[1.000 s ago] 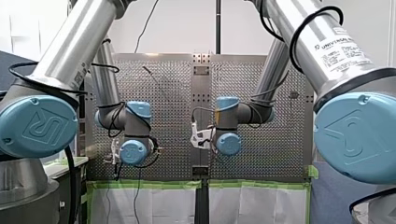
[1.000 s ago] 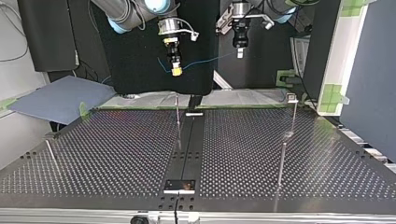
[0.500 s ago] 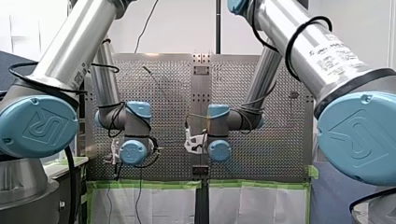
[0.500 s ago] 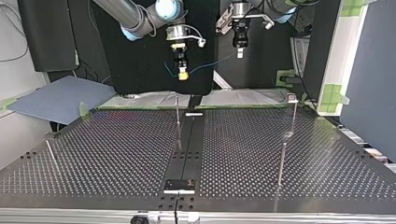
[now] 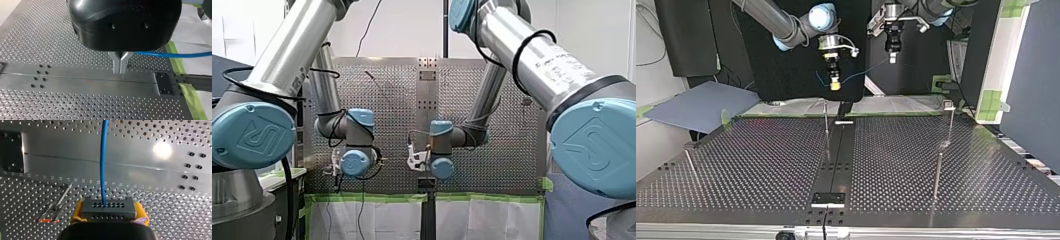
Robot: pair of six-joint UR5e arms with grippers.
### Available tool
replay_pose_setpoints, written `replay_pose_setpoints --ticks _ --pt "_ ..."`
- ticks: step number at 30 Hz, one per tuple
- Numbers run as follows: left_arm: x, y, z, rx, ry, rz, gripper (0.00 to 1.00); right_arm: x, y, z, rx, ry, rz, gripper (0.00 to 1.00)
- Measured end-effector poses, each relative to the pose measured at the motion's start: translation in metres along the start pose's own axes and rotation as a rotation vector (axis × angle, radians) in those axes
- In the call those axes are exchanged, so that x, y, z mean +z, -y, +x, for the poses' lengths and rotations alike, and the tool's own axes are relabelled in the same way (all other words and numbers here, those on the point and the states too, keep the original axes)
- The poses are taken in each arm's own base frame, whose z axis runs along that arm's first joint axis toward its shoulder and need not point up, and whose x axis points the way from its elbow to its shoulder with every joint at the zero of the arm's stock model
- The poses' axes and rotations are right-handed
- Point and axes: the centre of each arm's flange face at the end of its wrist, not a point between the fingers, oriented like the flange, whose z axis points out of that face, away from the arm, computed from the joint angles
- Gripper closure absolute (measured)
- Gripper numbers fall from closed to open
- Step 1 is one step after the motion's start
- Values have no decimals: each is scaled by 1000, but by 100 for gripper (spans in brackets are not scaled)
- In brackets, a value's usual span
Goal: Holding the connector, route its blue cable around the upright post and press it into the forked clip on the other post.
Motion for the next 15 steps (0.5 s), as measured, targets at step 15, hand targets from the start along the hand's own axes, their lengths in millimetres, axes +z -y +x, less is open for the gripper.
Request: replay_pose_setpoints --ticks 15 --pt "63 12 -68 -126 101 -16 100 7 -17 46 105 -38 33 100"
